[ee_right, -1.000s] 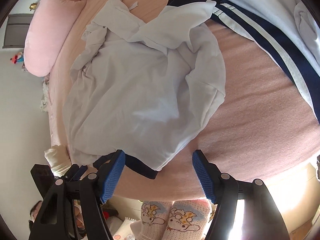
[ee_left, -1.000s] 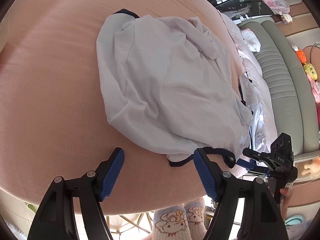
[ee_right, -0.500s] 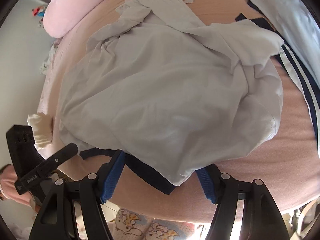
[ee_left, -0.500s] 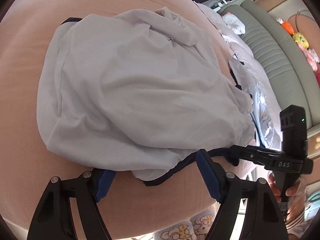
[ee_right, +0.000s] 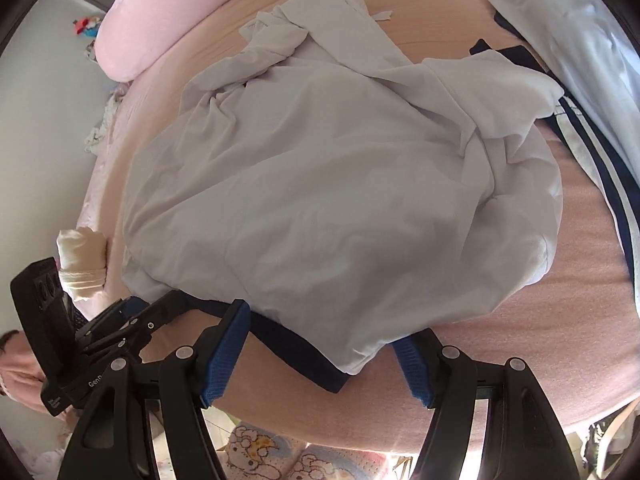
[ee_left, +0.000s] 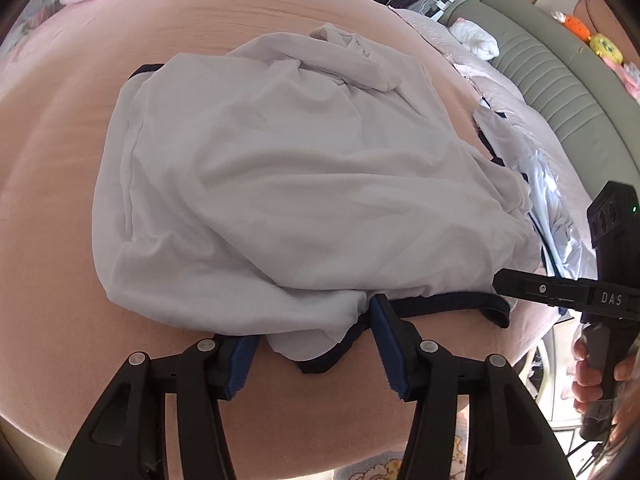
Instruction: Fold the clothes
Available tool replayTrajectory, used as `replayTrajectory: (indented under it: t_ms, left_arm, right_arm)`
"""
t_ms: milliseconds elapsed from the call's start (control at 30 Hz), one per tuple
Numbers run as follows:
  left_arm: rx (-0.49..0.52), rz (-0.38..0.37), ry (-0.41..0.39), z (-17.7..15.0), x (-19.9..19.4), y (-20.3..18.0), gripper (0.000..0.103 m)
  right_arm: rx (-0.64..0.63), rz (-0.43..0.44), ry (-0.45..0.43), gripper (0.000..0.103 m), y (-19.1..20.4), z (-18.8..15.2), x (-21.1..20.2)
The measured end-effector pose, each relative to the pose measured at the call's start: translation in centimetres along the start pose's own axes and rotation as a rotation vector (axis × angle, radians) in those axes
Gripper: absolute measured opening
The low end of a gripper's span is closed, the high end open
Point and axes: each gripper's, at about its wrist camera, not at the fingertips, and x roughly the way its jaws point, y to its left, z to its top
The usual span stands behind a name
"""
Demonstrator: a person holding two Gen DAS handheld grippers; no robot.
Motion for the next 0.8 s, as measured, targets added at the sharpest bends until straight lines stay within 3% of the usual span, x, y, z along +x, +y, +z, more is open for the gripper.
replayTrajectory:
  t_ms: [100,133,267,333,400,433,500,667,800]
  left_arm:
    - [-0.154,-0.118,0.0,0.4,-0.4,2.5,0.049]
    - [-0.221,-0.167,0.002,0.5,-0.5,3.6,0.049]
    - [-0.442,-0.344,0.026,0.7,-0.3,7.2,0.049]
    - [-0.453,-0.348,0.039,0.7,-0.3,7.6,0.047]
    - [-0.399,-0.266,0.044,0.8,-0.6,6.7,0.03]
    - [-0.342,-0.205,0.043,0.8,-0.9,5.9,0.028]
    - [-0.189,-0.095,0.031,0.7,-1.4,3.7,0.028]
    - [0.181,0.207,-0.01,-0.4,-0.8,-2.0,0.028]
    - [0.268,0.306,-0.005,-1.0,-1.2,-3.1,0.027]
  right_arm:
    - [0.055,0.03,-0.009,0.064,-0.9,0.0,-0.2]
    - [0.07,0.021,-0.007,0.057,-1.0,0.1,-0.1]
    - [0.091,-0.031,-0.005,0.048,-0.6,0.4,0.7]
    - [0.086,-0.067,-0.01,0.037,-0.4,0.4,0.8]
    - [0.075,-0.098,-0.011,0.035,-0.2,0.5,1.1]
    - [0.065,-0.118,-0.006,0.032,0.0,0.5,1.2]
    - [0.046,-0.181,0.012,0.025,0.7,0.7,1.2]
    - [-0.103,-0.383,0.034,0.022,3.6,0.8,1.3]
    - [-0.257,-0.619,0.011,0.015,5.1,-0.1,1.4]
